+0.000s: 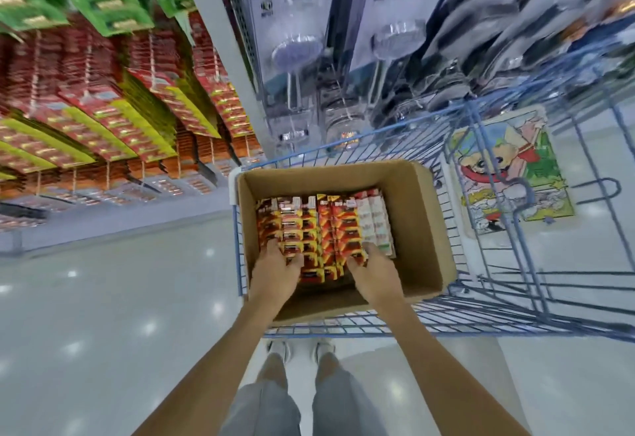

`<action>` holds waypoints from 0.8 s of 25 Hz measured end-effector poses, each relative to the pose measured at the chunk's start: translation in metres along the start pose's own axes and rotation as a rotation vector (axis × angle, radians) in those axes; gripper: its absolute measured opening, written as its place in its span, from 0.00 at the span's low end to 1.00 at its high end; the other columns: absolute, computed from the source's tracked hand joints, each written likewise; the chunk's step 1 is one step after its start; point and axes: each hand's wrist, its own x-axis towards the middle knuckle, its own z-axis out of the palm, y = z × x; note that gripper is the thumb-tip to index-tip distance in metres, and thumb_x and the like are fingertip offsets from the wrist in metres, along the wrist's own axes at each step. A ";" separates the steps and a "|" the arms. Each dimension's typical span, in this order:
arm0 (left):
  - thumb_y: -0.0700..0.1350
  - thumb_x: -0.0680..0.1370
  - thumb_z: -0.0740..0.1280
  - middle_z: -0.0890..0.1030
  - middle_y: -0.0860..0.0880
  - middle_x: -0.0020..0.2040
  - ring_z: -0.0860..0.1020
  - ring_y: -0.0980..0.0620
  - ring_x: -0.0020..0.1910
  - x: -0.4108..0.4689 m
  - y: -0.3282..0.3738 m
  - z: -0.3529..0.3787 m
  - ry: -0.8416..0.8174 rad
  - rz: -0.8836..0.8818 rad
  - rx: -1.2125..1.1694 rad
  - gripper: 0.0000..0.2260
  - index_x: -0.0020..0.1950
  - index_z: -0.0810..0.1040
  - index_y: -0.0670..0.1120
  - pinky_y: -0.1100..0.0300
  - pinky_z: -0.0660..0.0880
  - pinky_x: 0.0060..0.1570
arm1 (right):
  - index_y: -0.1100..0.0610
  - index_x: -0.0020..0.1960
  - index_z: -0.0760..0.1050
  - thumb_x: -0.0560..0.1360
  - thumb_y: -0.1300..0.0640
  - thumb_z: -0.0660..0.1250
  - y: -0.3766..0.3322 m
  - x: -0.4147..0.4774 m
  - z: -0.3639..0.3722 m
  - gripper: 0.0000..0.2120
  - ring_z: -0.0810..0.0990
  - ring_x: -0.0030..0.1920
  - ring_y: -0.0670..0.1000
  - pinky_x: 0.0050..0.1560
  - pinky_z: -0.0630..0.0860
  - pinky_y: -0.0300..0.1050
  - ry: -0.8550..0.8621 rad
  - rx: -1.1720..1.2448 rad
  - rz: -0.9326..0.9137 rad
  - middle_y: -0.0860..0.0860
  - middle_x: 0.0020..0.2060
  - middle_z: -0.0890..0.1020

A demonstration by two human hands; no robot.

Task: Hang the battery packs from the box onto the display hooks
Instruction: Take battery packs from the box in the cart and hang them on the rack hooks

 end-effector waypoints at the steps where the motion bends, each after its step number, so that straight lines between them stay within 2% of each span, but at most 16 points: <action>1: 0.53 0.83 0.66 0.78 0.48 0.68 0.78 0.45 0.66 0.011 -0.001 0.006 -0.005 -0.037 -0.014 0.21 0.74 0.67 0.48 0.50 0.75 0.64 | 0.52 0.72 0.69 0.83 0.46 0.64 0.001 0.015 0.005 0.20 0.81 0.56 0.55 0.53 0.78 0.49 -0.018 0.011 0.010 0.52 0.60 0.81; 3: 0.51 0.84 0.65 0.77 0.47 0.66 0.77 0.44 0.66 0.032 -0.004 0.017 -0.008 -0.104 -0.028 0.19 0.72 0.67 0.47 0.52 0.74 0.62 | 0.51 0.66 0.70 0.82 0.47 0.65 0.004 0.042 0.014 0.15 0.81 0.51 0.53 0.51 0.78 0.50 -0.039 0.022 0.039 0.52 0.54 0.82; 6: 0.50 0.85 0.63 0.78 0.45 0.65 0.77 0.43 0.65 0.062 -0.014 0.032 0.038 -0.198 -0.064 0.16 0.71 0.67 0.47 0.51 0.73 0.64 | 0.52 0.62 0.71 0.79 0.44 0.66 0.012 0.082 0.031 0.16 0.82 0.48 0.54 0.48 0.80 0.50 -0.048 0.022 0.104 0.53 0.52 0.81; 10: 0.51 0.87 0.56 0.78 0.43 0.64 0.78 0.41 0.63 0.091 -0.024 0.050 0.120 -0.302 -0.105 0.16 0.70 0.70 0.44 0.46 0.76 0.64 | 0.54 0.65 0.70 0.81 0.47 0.66 0.010 0.113 0.045 0.17 0.80 0.54 0.55 0.56 0.80 0.53 -0.039 0.017 0.128 0.55 0.59 0.78; 13: 0.50 0.87 0.57 0.75 0.42 0.70 0.75 0.39 0.69 0.098 -0.025 0.061 0.184 -0.330 -0.143 0.18 0.74 0.67 0.44 0.43 0.75 0.66 | 0.57 0.71 0.66 0.82 0.50 0.66 0.006 0.124 0.050 0.21 0.77 0.64 0.59 0.65 0.74 0.55 -0.041 -0.029 0.141 0.56 0.68 0.70; 18: 0.47 0.84 0.65 0.69 0.40 0.74 0.72 0.38 0.73 0.099 -0.028 0.069 0.211 -0.314 -0.161 0.22 0.75 0.64 0.44 0.42 0.72 0.69 | 0.60 0.73 0.64 0.79 0.50 0.71 0.010 0.134 0.056 0.28 0.75 0.66 0.60 0.64 0.73 0.53 -0.027 0.027 0.173 0.59 0.69 0.67; 20: 0.48 0.84 0.65 0.69 0.40 0.74 0.71 0.38 0.73 0.098 -0.027 0.072 0.240 -0.311 -0.175 0.19 0.73 0.67 0.44 0.43 0.72 0.68 | 0.59 0.73 0.64 0.77 0.50 0.74 0.013 0.136 0.058 0.30 0.74 0.67 0.60 0.64 0.72 0.52 -0.016 0.088 0.187 0.59 0.69 0.68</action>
